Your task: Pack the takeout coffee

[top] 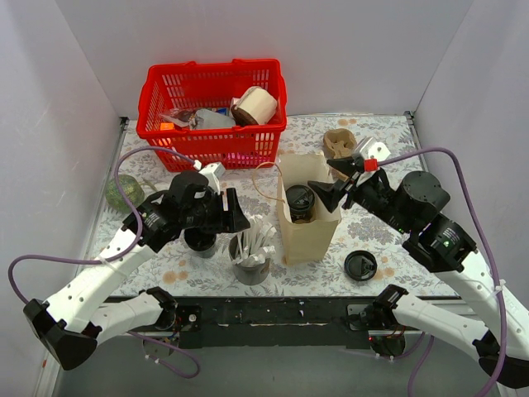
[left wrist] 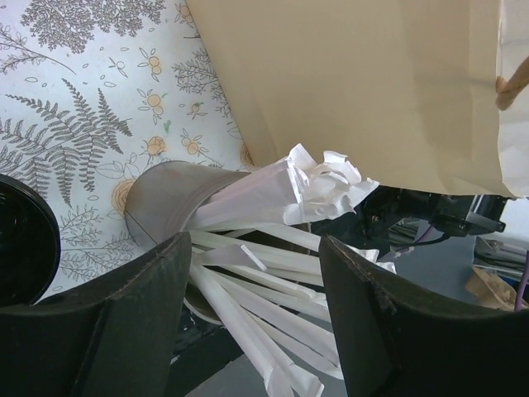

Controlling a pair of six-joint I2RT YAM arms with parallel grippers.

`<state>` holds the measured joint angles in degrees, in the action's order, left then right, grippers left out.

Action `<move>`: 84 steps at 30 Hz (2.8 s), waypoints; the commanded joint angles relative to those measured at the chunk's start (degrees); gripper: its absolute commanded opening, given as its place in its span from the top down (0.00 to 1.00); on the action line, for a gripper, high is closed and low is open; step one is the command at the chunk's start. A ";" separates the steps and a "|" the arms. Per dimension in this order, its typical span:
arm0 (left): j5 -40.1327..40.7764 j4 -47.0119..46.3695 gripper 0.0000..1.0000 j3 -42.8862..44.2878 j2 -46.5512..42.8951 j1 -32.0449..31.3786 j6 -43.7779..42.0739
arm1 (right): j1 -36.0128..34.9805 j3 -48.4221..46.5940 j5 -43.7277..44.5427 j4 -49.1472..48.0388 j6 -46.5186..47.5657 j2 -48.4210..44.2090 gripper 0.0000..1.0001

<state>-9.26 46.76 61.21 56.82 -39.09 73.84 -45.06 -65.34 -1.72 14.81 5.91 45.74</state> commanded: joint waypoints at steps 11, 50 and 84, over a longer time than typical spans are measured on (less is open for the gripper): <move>1.17 2.98 0.98 1.28 2.24 0.24 -3.00 | -0.03 4.34 7.78 -1.10 -0.20 -4.34 0.28; -11.75 -7.30 1.00 50.61 23.07 0.16 -6.96 | -0.03 5.23 30.89 -12.26 3.40 -11.28 0.27; 19.63 -4.14 0.02 44.19 22.11 15.34 -8.02 | 44.34 -11.05 21.17 5.77 -20.85 22.11 0.02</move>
<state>4.71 39.79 109.49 81.43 -32.21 65.21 -9.43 -76.38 35.29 21.67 -7.03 67.79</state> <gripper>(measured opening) 0.981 0.980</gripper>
